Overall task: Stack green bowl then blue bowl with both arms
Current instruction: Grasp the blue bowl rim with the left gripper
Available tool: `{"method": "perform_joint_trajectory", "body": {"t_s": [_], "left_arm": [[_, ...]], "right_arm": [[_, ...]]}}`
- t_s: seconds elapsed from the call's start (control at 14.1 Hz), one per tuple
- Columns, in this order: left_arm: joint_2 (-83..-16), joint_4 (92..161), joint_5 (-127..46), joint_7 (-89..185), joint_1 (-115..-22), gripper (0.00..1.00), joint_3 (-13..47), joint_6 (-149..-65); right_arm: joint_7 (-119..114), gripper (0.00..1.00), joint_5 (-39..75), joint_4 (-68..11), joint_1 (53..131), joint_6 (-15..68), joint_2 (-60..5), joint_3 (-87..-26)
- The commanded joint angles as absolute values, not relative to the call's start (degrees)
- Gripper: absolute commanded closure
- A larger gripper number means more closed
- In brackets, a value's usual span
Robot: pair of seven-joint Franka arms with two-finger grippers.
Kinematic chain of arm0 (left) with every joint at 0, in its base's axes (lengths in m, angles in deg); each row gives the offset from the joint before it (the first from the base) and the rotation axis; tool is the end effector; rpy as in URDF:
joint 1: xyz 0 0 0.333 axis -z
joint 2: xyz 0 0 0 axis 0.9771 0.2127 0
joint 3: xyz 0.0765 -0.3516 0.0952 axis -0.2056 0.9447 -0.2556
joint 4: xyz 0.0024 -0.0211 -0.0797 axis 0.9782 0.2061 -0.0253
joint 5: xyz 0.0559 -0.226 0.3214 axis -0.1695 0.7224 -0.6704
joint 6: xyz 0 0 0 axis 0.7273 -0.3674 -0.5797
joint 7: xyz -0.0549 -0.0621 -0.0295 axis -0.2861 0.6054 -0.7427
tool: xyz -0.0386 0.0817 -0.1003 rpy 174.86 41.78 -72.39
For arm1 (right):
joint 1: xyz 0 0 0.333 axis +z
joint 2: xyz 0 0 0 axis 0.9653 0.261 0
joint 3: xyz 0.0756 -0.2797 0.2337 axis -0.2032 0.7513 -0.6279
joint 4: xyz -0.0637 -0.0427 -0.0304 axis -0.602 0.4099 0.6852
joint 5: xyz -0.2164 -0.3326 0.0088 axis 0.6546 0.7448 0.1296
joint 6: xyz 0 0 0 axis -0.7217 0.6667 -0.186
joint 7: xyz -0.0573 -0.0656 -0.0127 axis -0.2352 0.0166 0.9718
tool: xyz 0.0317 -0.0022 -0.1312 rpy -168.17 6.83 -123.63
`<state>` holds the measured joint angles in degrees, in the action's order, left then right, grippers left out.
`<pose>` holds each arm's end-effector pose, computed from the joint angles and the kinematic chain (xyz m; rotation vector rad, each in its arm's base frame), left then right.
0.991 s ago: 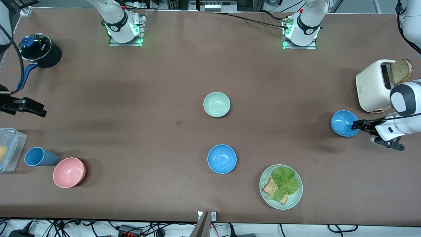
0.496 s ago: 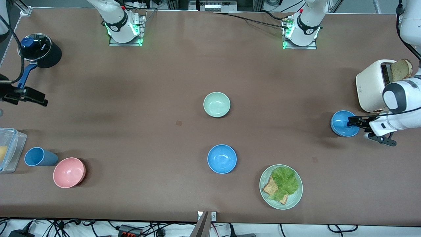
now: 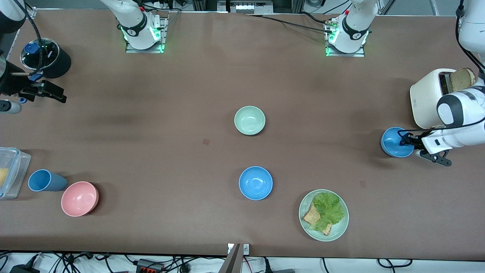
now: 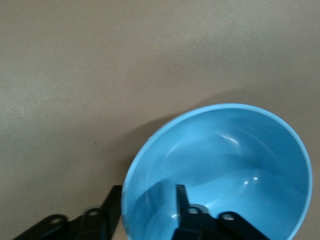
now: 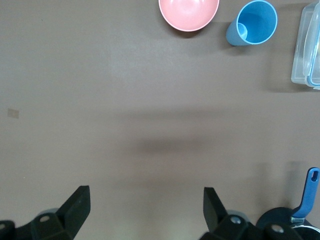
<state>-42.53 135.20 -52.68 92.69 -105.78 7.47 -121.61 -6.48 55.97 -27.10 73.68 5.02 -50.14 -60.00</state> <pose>0.6099 0.2194 0.2117 2.9794 -0.5431 -0.1551 0.5628 -0.0315 0.5920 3.1163 -0.0440 -0.1033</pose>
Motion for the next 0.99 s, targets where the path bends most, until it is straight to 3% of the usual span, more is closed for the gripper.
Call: {"method": "perform_joint_trajectory", "body": {"t_s": [0.0,0.14,0.35,0.92], "left_arm": [[-43.55,136.46,-53.38,96.94,-106.99,0.72,8.34,-122.20],[-43.64,136.46,-52.86,96.69,-107.25,0.87,8.69,-121.67],[-43.81,135.94,-52.41,96.60,-107.25,0.99,9.31,-120.36],[-50.13,134.61,-45.57,93.11,-107.08,1.00,16.59,-108.32]], "right_arm": [[-5.93,0.00,55.50,-28.81,73.81,8.01,-51.28,-60.20],[-5.58,0.00,55.58,-27.93,73.73,8.28,-50.32,-60.20],[-5.66,0.00,55.67,-27.23,73.73,8.28,-50.49,-60.20],[-5.75,0.00,55.50,-27.31,73.73,7.84,-50.40,-60.20]]}}
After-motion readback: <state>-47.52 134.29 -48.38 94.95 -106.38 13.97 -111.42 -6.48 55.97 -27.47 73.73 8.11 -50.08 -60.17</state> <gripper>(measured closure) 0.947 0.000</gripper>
